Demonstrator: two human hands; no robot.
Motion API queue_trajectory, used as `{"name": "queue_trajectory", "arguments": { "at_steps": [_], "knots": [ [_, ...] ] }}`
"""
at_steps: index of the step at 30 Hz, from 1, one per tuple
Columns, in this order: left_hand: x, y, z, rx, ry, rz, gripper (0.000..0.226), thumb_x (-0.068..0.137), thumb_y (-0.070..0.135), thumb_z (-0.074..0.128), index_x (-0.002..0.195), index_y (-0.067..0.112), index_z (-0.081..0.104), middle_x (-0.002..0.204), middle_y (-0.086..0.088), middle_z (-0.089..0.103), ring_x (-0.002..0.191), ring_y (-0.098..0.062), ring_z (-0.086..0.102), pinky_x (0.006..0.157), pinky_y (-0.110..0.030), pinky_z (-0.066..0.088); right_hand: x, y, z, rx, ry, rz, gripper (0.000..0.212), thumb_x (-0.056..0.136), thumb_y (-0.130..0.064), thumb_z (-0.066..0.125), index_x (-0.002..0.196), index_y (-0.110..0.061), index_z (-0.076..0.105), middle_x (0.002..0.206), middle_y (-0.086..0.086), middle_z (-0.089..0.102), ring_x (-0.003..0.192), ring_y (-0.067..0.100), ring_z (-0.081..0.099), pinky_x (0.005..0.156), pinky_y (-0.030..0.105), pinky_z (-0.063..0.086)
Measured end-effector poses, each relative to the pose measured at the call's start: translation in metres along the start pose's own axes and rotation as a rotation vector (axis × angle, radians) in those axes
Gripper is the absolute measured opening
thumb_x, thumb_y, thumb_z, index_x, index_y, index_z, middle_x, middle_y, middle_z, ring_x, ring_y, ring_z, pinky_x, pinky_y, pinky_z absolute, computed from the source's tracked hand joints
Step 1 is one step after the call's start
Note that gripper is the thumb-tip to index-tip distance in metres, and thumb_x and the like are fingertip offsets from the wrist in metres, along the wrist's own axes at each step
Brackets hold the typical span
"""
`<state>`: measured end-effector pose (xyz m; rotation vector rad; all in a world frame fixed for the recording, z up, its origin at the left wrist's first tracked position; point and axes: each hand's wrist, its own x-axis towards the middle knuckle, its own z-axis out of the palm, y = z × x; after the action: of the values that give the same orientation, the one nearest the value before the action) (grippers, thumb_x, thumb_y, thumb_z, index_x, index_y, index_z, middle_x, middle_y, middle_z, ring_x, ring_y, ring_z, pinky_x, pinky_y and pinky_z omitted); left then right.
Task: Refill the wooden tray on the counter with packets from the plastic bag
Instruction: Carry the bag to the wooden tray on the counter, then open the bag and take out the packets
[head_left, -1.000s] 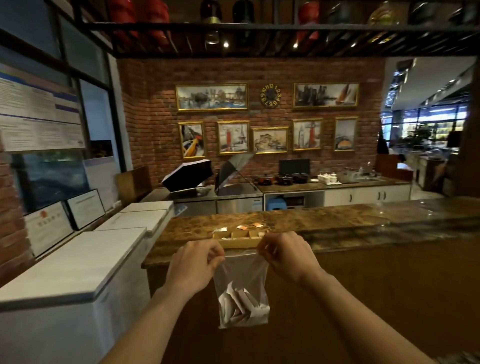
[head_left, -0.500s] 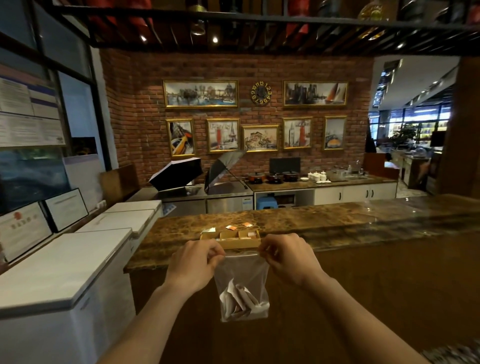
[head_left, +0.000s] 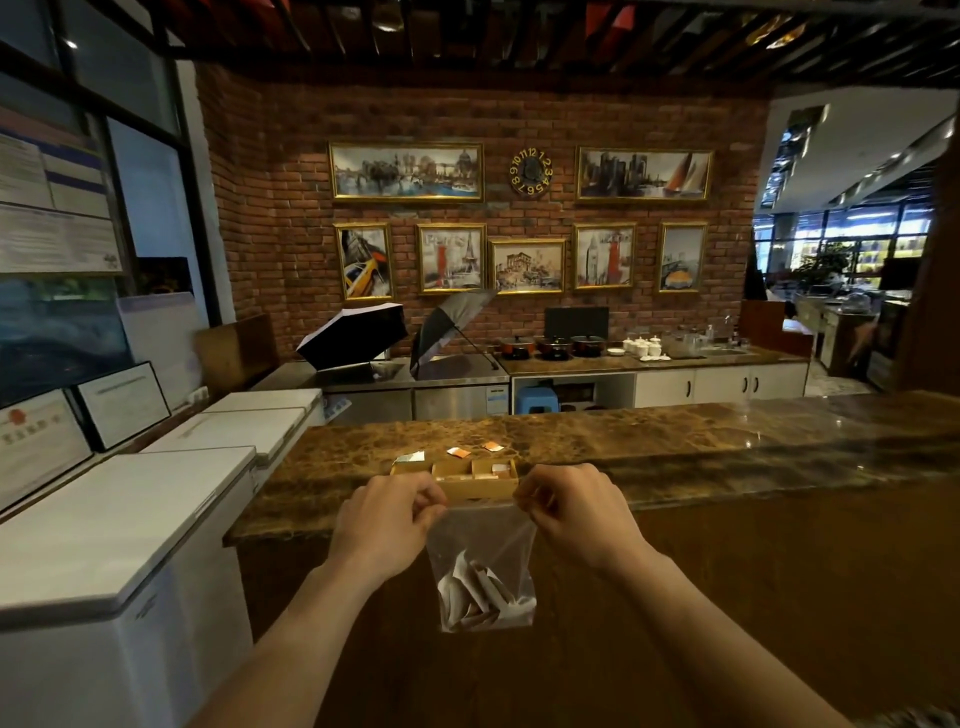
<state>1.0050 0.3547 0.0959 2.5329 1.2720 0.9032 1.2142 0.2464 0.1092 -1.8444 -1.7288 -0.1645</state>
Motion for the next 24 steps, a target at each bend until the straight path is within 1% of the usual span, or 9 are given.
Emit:
{"name": "queue_trajectory", "arguments": {
  "at_steps": [6,9,11,13,16,19,20,21,24],
  "knots": [
    [0.045,-0.033,0.026,-0.056,-0.061,-0.017,0.013,0.092,0.032,0.07,0.098,0.043,0.067,0.094,0.024,0.067,0.087,0.006,0.061,0.08,-0.027,0.056,0.045,0.019,0.032,0.004,-0.024,0.017,0.013,0.093,-0.027,0.069,0.105,-0.032,0.072,0.103,-0.01,0.075,0.09,0.003,0.068,0.081,0.033,0.061],
    [0.079,-0.056,0.044,-0.158,-0.074,-0.038,0.011,0.092,0.029,0.07,0.095,0.039,0.068,0.092,0.022,0.066,0.088,0.003,0.062,0.081,-0.031,0.058,0.082,0.029,0.056,-0.007,-0.049,0.056,0.015,0.093,-0.025,0.069,0.105,-0.034,0.071,0.103,-0.011,0.075,0.091,0.005,0.069,0.081,0.036,0.061],
    [0.102,-0.073,0.054,-0.09,-0.04,-0.029,0.011,0.09,0.033,0.072,0.094,0.042,0.068,0.089,0.025,0.066,0.086,0.004,0.06,0.078,-0.029,0.055,0.106,0.036,0.073,-0.007,-0.071,0.055,0.019,0.093,-0.021,0.069,0.104,-0.035,0.071,0.101,-0.012,0.074,0.088,0.003,0.068,0.08,0.034,0.061],
    [0.132,-0.093,0.063,-0.114,-0.069,-0.062,0.012,0.091,0.033,0.07,0.095,0.044,0.067,0.092,0.025,0.067,0.086,0.005,0.06,0.074,-0.026,0.054,0.136,0.041,0.09,-0.004,-0.095,0.083,0.02,0.092,-0.021,0.07,0.104,-0.036,0.069,0.102,-0.014,0.073,0.088,0.002,0.066,0.081,0.031,0.061],
    [0.178,-0.122,0.079,-0.139,-0.113,-0.081,0.011,0.091,0.032,0.07,0.093,0.044,0.069,0.093,0.023,0.07,0.088,0.002,0.064,0.079,-0.03,0.058,0.181,0.055,0.115,-0.008,-0.118,0.11,0.019,0.093,-0.024,0.069,0.104,-0.039,0.069,0.103,-0.014,0.072,0.09,0.0,0.065,0.083,0.03,0.06],
    [0.223,-0.145,0.089,-0.102,-0.083,-0.061,0.005,0.089,0.037,0.073,0.091,0.041,0.072,0.089,0.024,0.071,0.083,0.005,0.064,0.072,-0.021,0.055,0.228,0.065,0.134,-0.041,-0.114,0.098,0.015,0.093,-0.024,0.068,0.103,-0.036,0.07,0.101,-0.015,0.072,0.091,0.002,0.065,0.084,0.032,0.06],
    [0.297,-0.17,0.141,-0.12,-0.119,-0.034,0.004,0.089,0.038,0.072,0.09,0.042,0.071,0.088,0.024,0.071,0.082,0.006,0.064,0.069,-0.018,0.053,0.287,0.117,0.175,-0.018,-0.11,0.11,0.013,0.094,-0.027,0.067,0.103,-0.035,0.071,0.101,-0.015,0.072,0.092,0.003,0.065,0.084,0.033,0.06],
    [0.316,-0.178,0.152,-0.131,-0.125,-0.044,0.004,0.09,0.037,0.072,0.09,0.041,0.071,0.087,0.024,0.07,0.082,0.006,0.064,0.067,-0.016,0.052,0.301,0.129,0.183,-0.018,-0.122,0.137,0.011,0.094,-0.029,0.066,0.103,-0.035,0.071,0.1,-0.014,0.073,0.093,0.004,0.065,0.083,0.035,0.059],
    [0.328,-0.179,0.15,-0.138,-0.183,-0.062,0.004,0.09,0.035,0.073,0.092,0.038,0.073,0.088,0.022,0.071,0.085,0.002,0.065,0.074,-0.026,0.057,0.318,0.13,0.184,-0.053,-0.113,0.136,0.012,0.095,-0.032,0.064,0.104,-0.036,0.071,0.099,-0.015,0.074,0.09,0.005,0.066,0.081,0.036,0.059]
  ]
}}
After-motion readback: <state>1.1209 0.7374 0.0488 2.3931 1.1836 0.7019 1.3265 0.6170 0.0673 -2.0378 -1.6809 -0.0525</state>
